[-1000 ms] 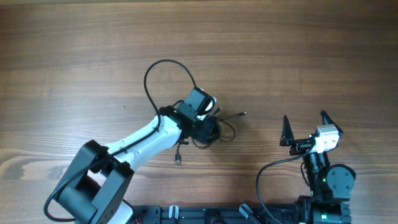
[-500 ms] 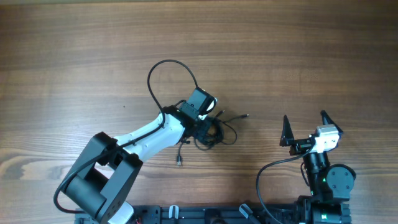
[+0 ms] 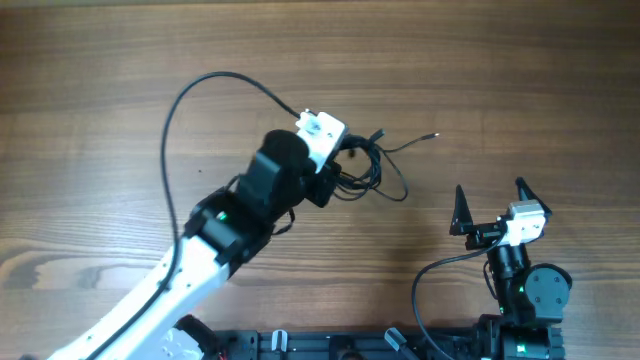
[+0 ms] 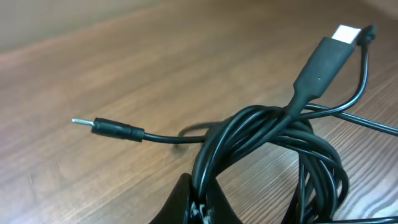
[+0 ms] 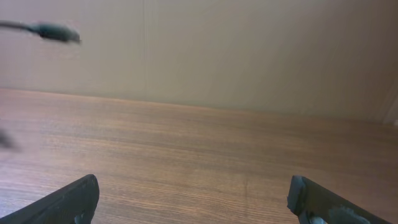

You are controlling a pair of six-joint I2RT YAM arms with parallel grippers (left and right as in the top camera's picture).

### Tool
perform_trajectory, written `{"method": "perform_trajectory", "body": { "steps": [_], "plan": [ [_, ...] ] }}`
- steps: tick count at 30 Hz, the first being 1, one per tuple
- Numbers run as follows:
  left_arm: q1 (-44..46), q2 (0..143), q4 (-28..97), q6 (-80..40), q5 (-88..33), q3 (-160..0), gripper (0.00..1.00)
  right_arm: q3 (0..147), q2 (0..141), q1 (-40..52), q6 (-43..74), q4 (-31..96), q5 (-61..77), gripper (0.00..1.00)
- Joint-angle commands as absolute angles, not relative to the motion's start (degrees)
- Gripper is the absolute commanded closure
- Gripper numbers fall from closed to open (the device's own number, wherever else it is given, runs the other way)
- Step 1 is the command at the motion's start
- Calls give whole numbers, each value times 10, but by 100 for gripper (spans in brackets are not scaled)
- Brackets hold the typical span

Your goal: Untangle cables

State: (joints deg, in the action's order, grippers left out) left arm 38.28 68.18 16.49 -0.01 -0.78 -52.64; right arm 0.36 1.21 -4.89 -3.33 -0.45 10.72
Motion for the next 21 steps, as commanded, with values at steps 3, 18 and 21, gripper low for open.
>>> {"method": "perform_trajectory", "body": {
  "steps": [3, 18, 21],
  "plan": [
    [385, 607, 170, 9, -26, -533, 96, 3, 6, -51, -41, -8, 115, 0],
    [389, 564, 178, -146, 82, -533, 96, 3, 6, -51, 301, -14, 172, 0],
    [389, 564, 210, -222, 153, -533, 96, 13, 6, -51, 380, -17, 249, 0]
  ]
}}
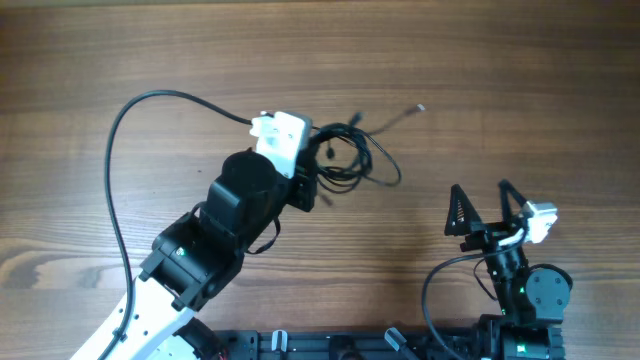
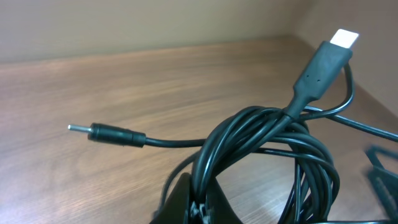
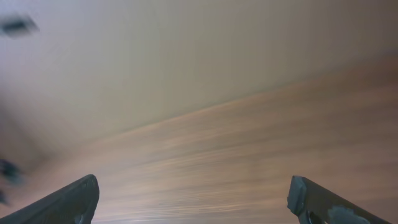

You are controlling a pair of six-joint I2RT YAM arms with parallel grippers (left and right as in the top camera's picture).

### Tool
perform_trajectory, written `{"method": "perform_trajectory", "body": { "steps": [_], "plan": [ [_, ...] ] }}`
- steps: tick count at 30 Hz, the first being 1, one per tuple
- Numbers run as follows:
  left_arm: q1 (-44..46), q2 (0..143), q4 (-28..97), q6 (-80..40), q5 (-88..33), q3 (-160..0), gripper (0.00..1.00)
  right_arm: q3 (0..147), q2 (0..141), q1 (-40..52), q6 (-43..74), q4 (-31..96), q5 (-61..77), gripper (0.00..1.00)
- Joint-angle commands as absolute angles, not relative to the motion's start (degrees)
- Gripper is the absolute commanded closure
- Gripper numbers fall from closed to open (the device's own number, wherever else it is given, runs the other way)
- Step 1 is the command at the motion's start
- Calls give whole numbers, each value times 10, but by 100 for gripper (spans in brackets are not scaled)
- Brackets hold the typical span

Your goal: Untangle cables

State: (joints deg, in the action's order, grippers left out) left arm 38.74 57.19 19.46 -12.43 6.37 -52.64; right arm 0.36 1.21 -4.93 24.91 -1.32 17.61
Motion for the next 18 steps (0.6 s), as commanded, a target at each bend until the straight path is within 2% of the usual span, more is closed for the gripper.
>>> {"method": "perform_trajectory", "body": {
  "steps": [1, 6, 12, 15, 16, 18],
  "plan": [
    [389, 564, 224, -243, 179, -533, 96, 30, 6, -51, 380, -11, 276, 0],
    [389, 564, 232, -262, 191, -533, 96, 138, 64, -51, 405, 77, 302, 0],
    [411, 568, 228, -275, 189, -533, 96, 298, 270, -51, 361, 94, 548, 0],
    [440, 589, 207, -275, 189, -533, 96, 307, 316, -51, 415, 25, 560, 0],
    [449, 595, 197, -276, 190, -533, 96, 307, 325, -51, 469, -1, 585, 0],
    [463, 611, 163, -283, 190, -533, 96, 307, 329, -51, 480, -55, 644, 0]
  ]
}}
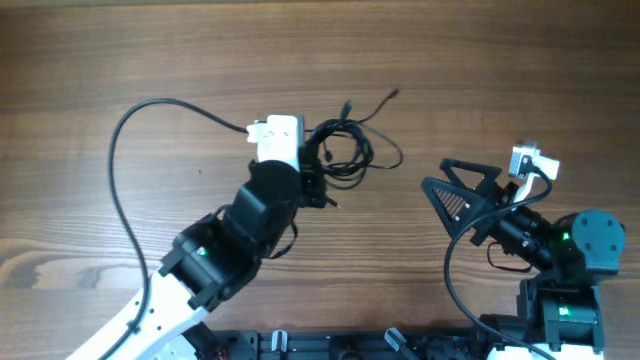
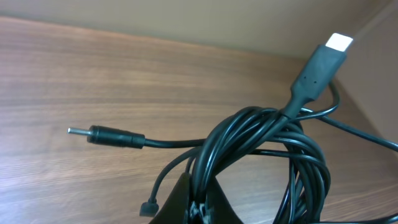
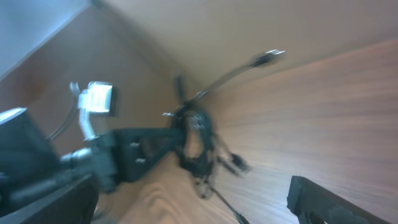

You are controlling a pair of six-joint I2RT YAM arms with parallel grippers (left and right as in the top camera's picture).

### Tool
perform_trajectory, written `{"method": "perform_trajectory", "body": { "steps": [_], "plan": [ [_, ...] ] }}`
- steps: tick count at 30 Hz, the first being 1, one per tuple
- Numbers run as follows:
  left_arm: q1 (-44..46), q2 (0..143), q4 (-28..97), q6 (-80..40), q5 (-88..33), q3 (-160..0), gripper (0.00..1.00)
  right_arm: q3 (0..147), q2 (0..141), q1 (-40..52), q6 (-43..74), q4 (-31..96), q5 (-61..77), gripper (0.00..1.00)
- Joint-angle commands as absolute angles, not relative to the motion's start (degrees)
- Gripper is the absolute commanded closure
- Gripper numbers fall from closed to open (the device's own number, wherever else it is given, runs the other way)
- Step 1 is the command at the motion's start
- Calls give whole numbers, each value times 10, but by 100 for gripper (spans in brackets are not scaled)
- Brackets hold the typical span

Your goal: Untangle cables

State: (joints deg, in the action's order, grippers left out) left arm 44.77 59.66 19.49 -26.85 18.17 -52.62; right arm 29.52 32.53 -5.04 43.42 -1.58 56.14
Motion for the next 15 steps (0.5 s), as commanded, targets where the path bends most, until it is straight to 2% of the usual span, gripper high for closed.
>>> {"method": "perform_trajectory", "body": {
  "steps": [1, 7, 15],
  "plan": [
    [464, 617, 149, -290, 189, -533, 96, 307, 329, -51, 477, -75, 670, 0],
    [495, 634, 79, -296, 157, -533, 96, 306, 329, -51, 398, -70, 693, 0],
    [517, 634, 60, -322, 149, -533, 96, 306, 332, -51, 392, -57, 680, 0]
  ]
}}
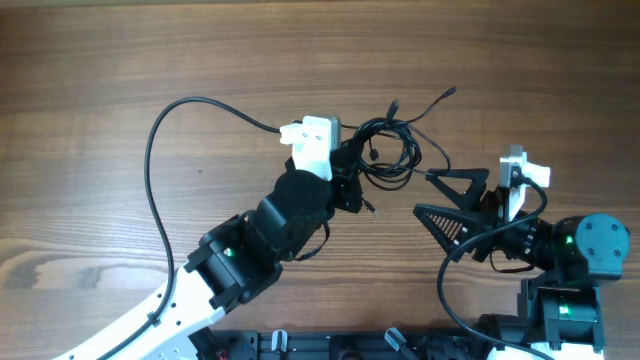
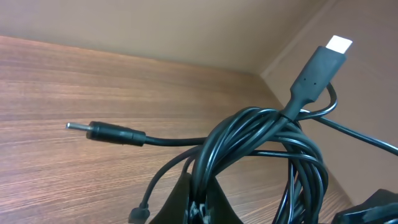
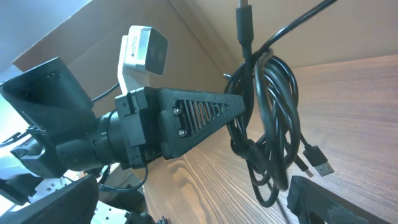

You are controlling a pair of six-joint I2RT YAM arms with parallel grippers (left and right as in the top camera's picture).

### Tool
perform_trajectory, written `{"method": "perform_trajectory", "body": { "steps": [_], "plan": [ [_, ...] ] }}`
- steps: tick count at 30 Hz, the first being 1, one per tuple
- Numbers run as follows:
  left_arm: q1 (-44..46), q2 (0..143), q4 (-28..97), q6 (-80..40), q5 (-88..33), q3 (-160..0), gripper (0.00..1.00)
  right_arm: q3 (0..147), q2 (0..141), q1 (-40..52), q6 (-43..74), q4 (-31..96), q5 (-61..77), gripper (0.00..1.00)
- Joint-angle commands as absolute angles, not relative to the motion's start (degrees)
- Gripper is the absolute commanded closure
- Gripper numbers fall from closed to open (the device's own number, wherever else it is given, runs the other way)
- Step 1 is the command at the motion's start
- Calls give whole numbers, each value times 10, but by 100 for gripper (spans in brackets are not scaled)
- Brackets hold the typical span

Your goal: Untangle cables

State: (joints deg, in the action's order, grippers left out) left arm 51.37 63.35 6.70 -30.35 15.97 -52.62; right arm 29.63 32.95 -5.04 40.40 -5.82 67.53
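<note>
A tangled bundle of black cables (image 1: 388, 150) hangs lifted off the wooden table, with my left gripper (image 1: 354, 172) shut on its loops. In the left wrist view the bundle (image 2: 261, 146) rises from the fingers (image 2: 186, 202); a barrel plug (image 2: 106, 132) sticks out left and a USB plug (image 2: 320, 65) points up. My right gripper (image 1: 424, 193) is open, its tips just right of the bundle. The right wrist view shows the hanging bundle (image 3: 267, 124) held by the left gripper (image 3: 199, 115), between my right gripper's (image 3: 199, 205) spread fingers.
The wooden table (image 1: 100, 80) spreads around both arms. The left arm's own black cable (image 1: 160, 150) arcs over the table's left half. Loose cable ends (image 1: 440, 97) stick out behind the bundle. The right arm's base (image 1: 560, 290) stands at the front right.
My left gripper has carried the bundle to the right, nearer the right arm. The open right gripper now points at the bundle with its tips close beside it.
My left gripper held the bundle at the table's centre while the right gripper stood open at the front right, facing away. Then the bundle was farther back and left. The right gripper then faced the bundle; now the two are close together.
</note>
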Motion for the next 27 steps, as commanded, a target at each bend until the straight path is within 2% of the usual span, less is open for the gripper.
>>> {"method": "perform_trajectory", "body": {
  "steps": [1, 3, 6, 9, 11, 15, 20, 22, 25, 27],
  "plan": [
    [517, 634, 60, -325, 148, -533, 96, 306, 332, -51, 392, -57, 680, 0],
    [521, 634, 59, -324, 146, -533, 96, 306, 332, -51, 392, -57, 671, 2],
    [534, 639, 59, -324, 146, -533, 96, 306, 332, -51, 406, -58, 669, 25],
    [538, 646, 53, -324, 143, -533, 96, 306, 332, -51, 405, -57, 669, 37],
    [543, 646, 47, -324, 143, -533, 96, 306, 332, -51, 405, -57, 669, 50],
    [543, 646, 45, -324, 144, -533, 96, 306, 332, -51, 405, -57, 669, 96],
    [542, 646, 50, -315, 159, -533, 96, 306, 332, -51, 438, -77, 670, 96],
    [542, 646, 55, -269, 186, -533, 96, 306, 332, -51, 486, -141, 692, 96],
    [542, 646, 72, -181, 256, -533, 96, 306, 332, -51, 613, -314, 708, 96],
    [542, 646, 83, -135, 303, -533, 96, 306, 332, -51, 637, -352, 708, 96]
  ]
}}
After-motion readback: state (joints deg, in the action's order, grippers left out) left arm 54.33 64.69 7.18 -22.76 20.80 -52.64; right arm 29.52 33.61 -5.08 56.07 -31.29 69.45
